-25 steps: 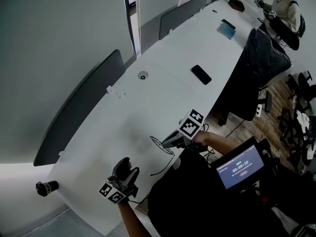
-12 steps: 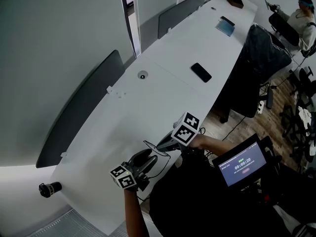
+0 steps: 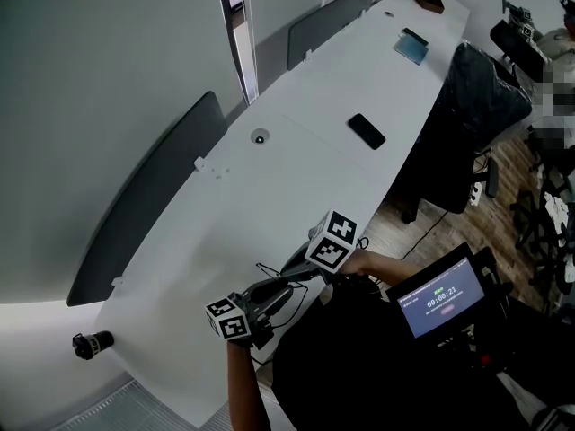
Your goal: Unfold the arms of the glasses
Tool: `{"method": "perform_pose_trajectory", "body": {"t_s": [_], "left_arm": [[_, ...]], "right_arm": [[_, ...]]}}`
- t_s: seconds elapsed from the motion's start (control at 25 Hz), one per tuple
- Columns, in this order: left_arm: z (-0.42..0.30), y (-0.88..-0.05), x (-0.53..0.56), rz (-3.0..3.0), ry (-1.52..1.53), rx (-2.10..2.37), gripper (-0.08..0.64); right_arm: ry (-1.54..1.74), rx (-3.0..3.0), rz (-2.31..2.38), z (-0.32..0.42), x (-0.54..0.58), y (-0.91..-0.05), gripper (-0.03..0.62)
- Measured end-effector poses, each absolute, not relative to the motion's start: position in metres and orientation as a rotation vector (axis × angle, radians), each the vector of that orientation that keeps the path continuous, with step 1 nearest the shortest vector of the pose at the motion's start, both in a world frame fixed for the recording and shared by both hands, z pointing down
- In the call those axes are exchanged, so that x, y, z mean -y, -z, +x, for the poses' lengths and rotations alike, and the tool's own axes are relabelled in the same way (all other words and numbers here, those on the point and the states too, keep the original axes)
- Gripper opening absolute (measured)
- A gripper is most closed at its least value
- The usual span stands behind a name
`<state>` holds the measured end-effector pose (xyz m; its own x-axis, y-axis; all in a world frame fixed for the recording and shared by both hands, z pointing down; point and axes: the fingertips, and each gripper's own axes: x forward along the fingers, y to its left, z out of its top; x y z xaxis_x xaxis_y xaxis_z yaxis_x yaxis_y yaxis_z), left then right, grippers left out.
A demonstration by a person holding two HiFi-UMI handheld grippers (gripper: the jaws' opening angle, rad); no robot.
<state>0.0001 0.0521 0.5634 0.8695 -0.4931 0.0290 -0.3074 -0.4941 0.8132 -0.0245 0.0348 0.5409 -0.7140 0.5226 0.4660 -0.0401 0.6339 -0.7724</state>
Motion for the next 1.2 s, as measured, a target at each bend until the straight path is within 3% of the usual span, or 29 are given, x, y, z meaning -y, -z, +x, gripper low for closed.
{"method": "perform_pose_trajectory", "body": {"t_s": [0.12,0.24,0.84,1.2], "left_arm": [[0.0,-0.565,-0.051,2.103,0.263,0.578,0.099],[0.003,-0.568,-0.053,2.112,0.285,0.548,0.019],[-0.006,-0.582,-0.066,2.091,0.2,0.57,0.017],[-0.046,-0.595,-0.079,2.056,0.185,0.704,0.017]], "right_arm": [[-1.002,2.162,-0.366,-0.025,-0.034,-0.542,0.017],[-0.951,2.161,-0.346,-0.024,-0.031,-0.544,0.017],[-0.935,2.126,-0.352,-0.015,-0.029,-0.557,0.015],[-0.929,2.117,-0.348,-0.006,-0.022,-0.563,0.014]]}}
